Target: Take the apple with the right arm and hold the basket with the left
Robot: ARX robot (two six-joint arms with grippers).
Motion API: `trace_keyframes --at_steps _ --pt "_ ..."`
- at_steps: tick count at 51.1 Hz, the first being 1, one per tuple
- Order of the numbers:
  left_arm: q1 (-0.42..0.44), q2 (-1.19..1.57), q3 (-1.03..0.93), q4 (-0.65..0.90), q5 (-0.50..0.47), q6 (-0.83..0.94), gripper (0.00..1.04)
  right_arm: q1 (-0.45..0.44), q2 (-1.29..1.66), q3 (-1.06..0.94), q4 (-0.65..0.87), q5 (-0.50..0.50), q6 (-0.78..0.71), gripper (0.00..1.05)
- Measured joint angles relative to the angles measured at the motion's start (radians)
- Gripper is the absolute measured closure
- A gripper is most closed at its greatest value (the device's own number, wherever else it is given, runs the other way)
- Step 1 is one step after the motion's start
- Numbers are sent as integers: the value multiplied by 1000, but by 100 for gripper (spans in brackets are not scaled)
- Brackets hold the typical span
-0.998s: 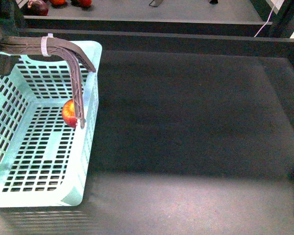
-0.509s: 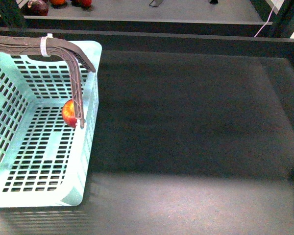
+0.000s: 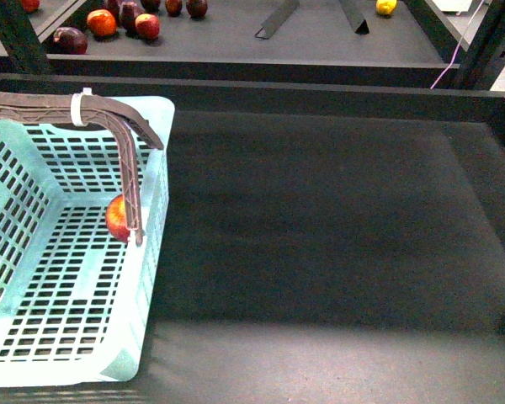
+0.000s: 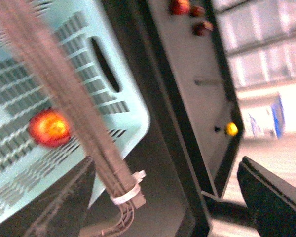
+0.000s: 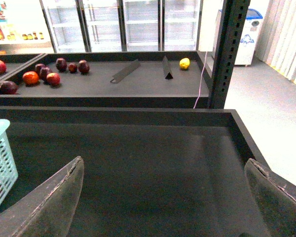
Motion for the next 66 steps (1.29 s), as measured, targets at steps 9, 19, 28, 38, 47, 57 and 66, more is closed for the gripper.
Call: trace_keyframes --at_steps 9,19,28,38,47,57,66 --pt "43 -89 -254 502 62 759 50 0 0 0 0 0 0 9" --pt "82 -206 -375 535 103 1064 83 0 0 0 0 0 0 9" --pt "114 -324 -467 509 131 1123 101 0 0 0 0 0 0 9" --pt "196 -473 -542 432 207 1133 101 0 0 0 0 0 0 9" --pt "197 -572 -590 383 212 1134 101 0 0 0 0 0 0 9" --pt "198 -684 -634 313 213 1137 101 0 0 0 0 0 0 9" --pt "198 -794 -634 214 213 1137 101 0 0 0 0 0 0 9"
